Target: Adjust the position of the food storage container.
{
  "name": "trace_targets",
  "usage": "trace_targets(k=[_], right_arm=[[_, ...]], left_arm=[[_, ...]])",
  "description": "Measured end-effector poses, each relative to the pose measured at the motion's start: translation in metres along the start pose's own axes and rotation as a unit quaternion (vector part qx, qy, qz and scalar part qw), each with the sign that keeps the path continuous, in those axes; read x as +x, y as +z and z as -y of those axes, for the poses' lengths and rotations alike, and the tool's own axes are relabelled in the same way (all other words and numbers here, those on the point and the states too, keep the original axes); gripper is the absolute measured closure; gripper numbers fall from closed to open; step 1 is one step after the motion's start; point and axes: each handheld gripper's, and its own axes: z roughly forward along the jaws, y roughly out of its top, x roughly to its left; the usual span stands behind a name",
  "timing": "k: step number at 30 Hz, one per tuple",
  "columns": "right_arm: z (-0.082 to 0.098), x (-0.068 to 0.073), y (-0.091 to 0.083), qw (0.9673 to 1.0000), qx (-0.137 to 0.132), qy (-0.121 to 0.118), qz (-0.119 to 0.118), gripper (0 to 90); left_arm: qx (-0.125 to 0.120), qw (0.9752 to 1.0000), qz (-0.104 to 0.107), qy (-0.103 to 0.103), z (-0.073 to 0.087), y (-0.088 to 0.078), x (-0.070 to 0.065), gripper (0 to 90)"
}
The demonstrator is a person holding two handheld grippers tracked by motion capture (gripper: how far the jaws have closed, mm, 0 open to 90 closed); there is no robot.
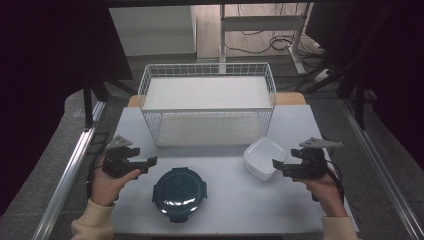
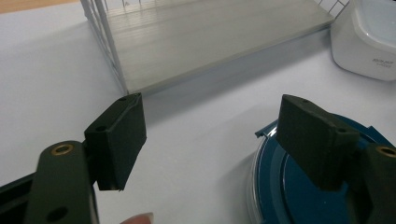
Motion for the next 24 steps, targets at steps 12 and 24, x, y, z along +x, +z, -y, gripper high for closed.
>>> trace_targets(k=[12, 24], right_arm=[[-0.005, 0.006, -0.001, 1.0000, -0.004, -0.005, -0.006, 14.6], [-0.005, 0.013, -0.007, 0.9999, -0.011, -0.006, -0.010, 14.7]], left_arm=[[-0.005, 1.0000, 0.003, -0.006, 0.011, -0.023, -0.004, 30.8], [0.034, 0.9992, 0.020, -0.007, 0.039, -0.019, 0.006, 31.6]])
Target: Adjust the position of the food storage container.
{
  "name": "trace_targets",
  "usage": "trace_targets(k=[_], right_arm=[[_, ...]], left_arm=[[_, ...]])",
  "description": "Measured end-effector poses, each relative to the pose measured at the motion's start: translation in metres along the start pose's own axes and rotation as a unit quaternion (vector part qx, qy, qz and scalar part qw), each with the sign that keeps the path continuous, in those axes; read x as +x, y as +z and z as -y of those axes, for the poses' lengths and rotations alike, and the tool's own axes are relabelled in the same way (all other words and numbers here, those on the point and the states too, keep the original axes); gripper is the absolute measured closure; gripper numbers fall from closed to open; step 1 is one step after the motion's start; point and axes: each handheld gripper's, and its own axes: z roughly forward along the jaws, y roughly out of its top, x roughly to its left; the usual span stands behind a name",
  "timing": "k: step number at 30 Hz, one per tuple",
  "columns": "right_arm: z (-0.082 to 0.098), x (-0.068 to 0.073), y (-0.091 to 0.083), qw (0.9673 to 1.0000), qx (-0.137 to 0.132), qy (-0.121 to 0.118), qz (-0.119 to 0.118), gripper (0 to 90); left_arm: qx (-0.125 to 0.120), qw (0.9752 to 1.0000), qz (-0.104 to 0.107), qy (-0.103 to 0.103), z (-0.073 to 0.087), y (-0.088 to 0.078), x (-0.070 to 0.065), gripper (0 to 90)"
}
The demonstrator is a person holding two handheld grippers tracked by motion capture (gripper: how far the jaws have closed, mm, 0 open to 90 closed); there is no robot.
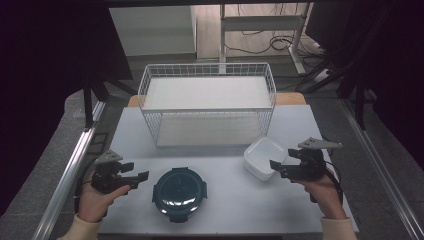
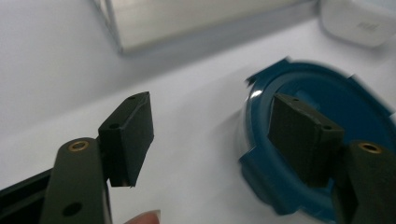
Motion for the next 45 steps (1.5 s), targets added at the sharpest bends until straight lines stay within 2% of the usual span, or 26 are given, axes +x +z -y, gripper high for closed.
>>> trace_targets(k=[4, 10, 13, 18, 19, 21, 22, 23, 25, 26, 30, 33, 37, 39, 45], right_arm=[[0.000, -0.001, -0.001, 1.0000, -0.001, 0.004, 0.004, 14.7], [0.001, 0.003, -0.001, 1.0000, 0.003, -0.001, 0.003, 14.8], [0.001, 0.004, 0.001, 1.0000, 0.007, -0.003, 0.001, 14.8], [0.000, 0.005, 0.000, 1.0000, 0.000, -0.006, 0.004, 15.4], [0.000, 0.005, -0.001, 1.0000, -0.001, -0.005, 0.005, 15.4], [0.000, 0.005, -0.001, 1.0000, -0.001, -0.005, 0.008, 15.5], [0.000, 0.005, -0.001, 1.0000, -0.001, -0.005, 0.008, 15.5], [0.001, 0.005, -0.001, 0.9999, 0.001, -0.003, 0.010, 15.5], [0.001, 0.005, -0.001, 0.9999, 0.001, -0.003, 0.011, 15.5], [0.001, 0.005, -0.001, 0.9999, 0.001, -0.003, 0.013, 15.5], [0.000, 0.006, 0.000, 0.9999, 0.001, -0.003, 0.013, 15.5], [0.000, 0.006, 0.000, 0.9999, 0.001, -0.002, 0.014, 15.5], [0.000, 0.006, 0.000, 0.9999, 0.001, -0.002, 0.015, 15.5], [0.001, 0.006, 0.001, 0.9999, 0.001, -0.002, 0.016, 15.6], [0.000, 0.007, 0.001, 0.9999, 0.001, -0.003, 0.015, 15.6]], left_arm=[[0.016, 0.9999, -0.003, -0.003, 0.011, 0.003, 0.003, 32.4], [0.031, 0.9995, 0.000, -0.002, 0.025, 0.003, -0.002, 33.7], [0.045, 0.9989, 0.015, 0.002, 0.033, 0.009, -0.006, 34.1], [0.059, 0.9981, 0.017, 0.002, 0.038, 0.015, -0.007, 37.5], [0.061, 0.9980, 0.017, 0.003, 0.039, 0.016, -0.008, 39.7], [0.066, 0.9977, 0.016, 0.006, 0.041, 0.016, -0.009, 52.0], [0.070, 0.9974, 0.020, 0.005, 0.042, 0.017, -0.010, 52.0], [0.078, 0.9965, 0.027, 0.009, 0.043, 0.019, -0.013, 64.3], [0.083, 0.9959, 0.032, 0.012, 0.043, 0.021, -0.015, 72.6], [0.089, 0.9948, 0.046, 0.015, 0.044, 0.024, -0.019, 77.1], [0.096, 0.9941, 0.046, 0.019, 0.044, 0.028, -0.022, 86.8], [0.103, 0.9933, 0.050, 0.015, 0.044, 0.029, -0.022, 90.0], [0.116, 0.9919, 0.047, 0.020, 0.045, 0.033, -0.025, 90.0], [0.118, 0.9919, 0.042, 0.021, 0.045, 0.034, -0.027, 90.0], [0.119, 0.9917, 0.046, 0.015, 0.042, 0.035, -0.028, 90.0]])
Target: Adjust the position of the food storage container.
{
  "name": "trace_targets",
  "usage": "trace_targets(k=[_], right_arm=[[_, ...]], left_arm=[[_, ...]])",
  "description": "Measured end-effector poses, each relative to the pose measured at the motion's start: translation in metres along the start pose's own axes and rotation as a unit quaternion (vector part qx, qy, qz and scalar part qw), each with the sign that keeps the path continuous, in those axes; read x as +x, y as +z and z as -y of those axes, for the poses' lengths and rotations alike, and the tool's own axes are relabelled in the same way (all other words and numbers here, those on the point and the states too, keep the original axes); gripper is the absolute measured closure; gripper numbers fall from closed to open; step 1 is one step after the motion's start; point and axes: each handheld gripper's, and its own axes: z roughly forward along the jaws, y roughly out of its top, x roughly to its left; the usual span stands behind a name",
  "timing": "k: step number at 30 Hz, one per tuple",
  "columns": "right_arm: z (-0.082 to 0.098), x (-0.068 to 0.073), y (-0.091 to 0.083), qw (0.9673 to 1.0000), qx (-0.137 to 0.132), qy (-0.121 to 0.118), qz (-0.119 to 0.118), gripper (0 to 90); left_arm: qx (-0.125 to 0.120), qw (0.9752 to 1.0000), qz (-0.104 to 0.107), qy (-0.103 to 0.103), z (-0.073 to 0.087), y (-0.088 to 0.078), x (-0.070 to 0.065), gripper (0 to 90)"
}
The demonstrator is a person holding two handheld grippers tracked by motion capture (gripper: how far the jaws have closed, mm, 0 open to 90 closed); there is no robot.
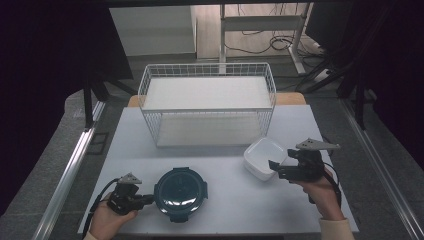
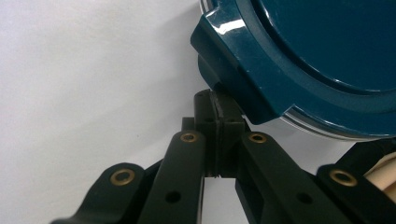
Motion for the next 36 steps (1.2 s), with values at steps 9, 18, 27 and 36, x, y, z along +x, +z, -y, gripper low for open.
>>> trace_targets(k=[9, 18, 27, 36], right_arm=[[-0.001, 0.002, 0.000, 1.0000, -0.001, -0.002, -0.001, 15.6], [-0.002, 0.004, 0.000, 1.0000, -0.001, -0.006, -0.002, 15.6], [-0.003, 0.006, -0.001, 0.9999, -0.002, -0.010, -0.004, 15.6], [-0.003, 0.006, -0.001, 0.9999, -0.004, -0.011, -0.002, 15.6]], left_arm=[[0.001, 0.9999, 0.009, 0.008, -0.011, 0.005, -0.006, 90.0], [0.007, 0.9995, 0.018, 0.024, -0.025, 0.014, -0.017, 90.0], [0.005, 0.9988, 0.034, 0.035, -0.039, 0.022, -0.027, 90.0], [0.013, 0.9982, 0.036, 0.045, -0.046, 0.029, -0.036, 90.0]])
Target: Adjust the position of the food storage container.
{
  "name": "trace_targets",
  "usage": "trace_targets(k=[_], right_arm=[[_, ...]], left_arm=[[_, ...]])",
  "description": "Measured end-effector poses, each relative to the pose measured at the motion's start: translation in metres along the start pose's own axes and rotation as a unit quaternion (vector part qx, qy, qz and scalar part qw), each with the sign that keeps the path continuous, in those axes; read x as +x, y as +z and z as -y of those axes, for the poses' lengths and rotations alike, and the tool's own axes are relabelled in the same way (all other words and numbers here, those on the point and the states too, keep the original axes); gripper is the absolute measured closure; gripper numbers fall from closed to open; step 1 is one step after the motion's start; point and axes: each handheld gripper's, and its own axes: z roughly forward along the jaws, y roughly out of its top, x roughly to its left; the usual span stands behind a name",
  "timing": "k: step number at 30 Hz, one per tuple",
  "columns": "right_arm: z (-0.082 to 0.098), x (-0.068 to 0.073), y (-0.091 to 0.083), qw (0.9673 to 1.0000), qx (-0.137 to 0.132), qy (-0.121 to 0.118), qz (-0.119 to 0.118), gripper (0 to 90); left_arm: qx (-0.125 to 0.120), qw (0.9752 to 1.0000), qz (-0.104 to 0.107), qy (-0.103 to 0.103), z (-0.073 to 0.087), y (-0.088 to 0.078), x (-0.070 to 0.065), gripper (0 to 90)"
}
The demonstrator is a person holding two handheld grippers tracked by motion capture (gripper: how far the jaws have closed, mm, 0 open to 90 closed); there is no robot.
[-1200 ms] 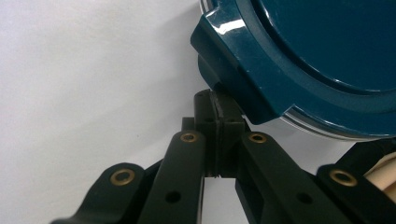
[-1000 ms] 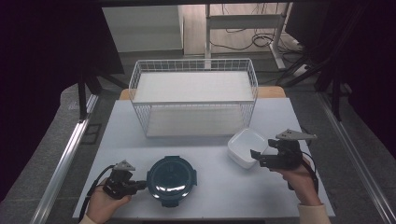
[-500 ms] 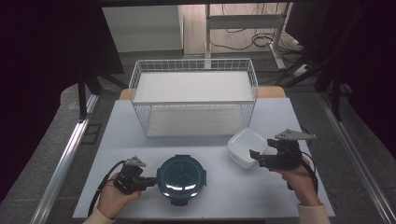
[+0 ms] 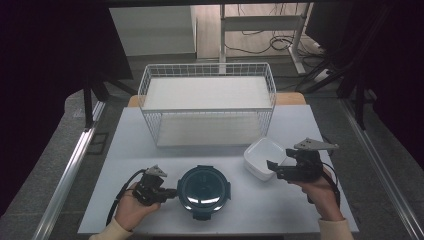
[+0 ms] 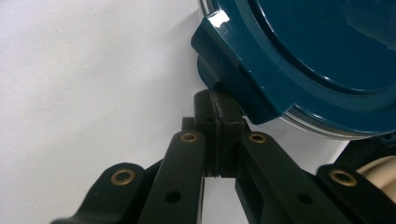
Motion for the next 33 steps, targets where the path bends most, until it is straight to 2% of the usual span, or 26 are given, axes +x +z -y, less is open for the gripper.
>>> trace_targets(k=[17, 23, 24, 25, 27, 28, 29, 30, 31, 33], right_arm=[[-0.001, 0.003, 0.000, 1.0000, -0.004, -0.001, -0.001, 15.6], [-0.002, 0.004, -0.002, 0.9999, -0.015, -0.002, -0.001, 15.6], [-0.002, 0.005, -0.003, 0.9999, -0.016, -0.002, -0.001, 15.5], [-0.002, 0.005, -0.003, 0.9999, -0.016, -0.002, -0.001, 15.5], [-0.002, 0.004, -0.005, 0.9998, -0.021, -0.002, 0.000, 15.6], [-0.003, 0.004, -0.006, 0.9998, -0.022, -0.001, 0.001, 15.6], [-0.003, 0.005, -0.006, 0.9997, -0.023, -0.001, 0.001, 15.6], [-0.003, 0.005, -0.006, 0.9997, -0.023, -0.001, 0.001, 15.6], [-0.003, 0.005, -0.006, 0.9997, -0.023, -0.001, 0.001, 15.6], [-0.003, 0.007, -0.006, 0.9997, -0.024, 0.000, -0.002, 15.5]], left_arm=[[0.006, 0.9999, 0.003, 0.009, -0.010, 0.014, -0.008, 90.0], [0.006, 0.9999, 0.010, 0.008, -0.008, 0.013, -0.004, 87.9], [-0.018, 0.9997, 0.014, 0.003, -0.010, 0.001, 0.000, 85.8], [-0.018, 0.9997, 0.014, 0.003, -0.010, 0.001, 0.000, 84.9], [-0.035, 0.9994, 0.008, 0.003, -0.013, -0.010, 0.001, 84.6], [-0.041, 0.9991, 0.005, 0.007, -0.014, -0.016, 0.001, 81.7], [-0.070, 0.9975, -0.010, 0.003, -0.016, -0.029, 0.000, 77.7], [-0.070, 0.9975, -0.010, 0.003, -0.016, -0.029, 0.000, 72.7], [-0.083, 0.9964, -0.015, 0.001, -0.018, -0.035, -0.001, 72.7], [-0.107, 0.9941, -0.015, -0.008, -0.023, -0.046, -0.001, 58.1]])
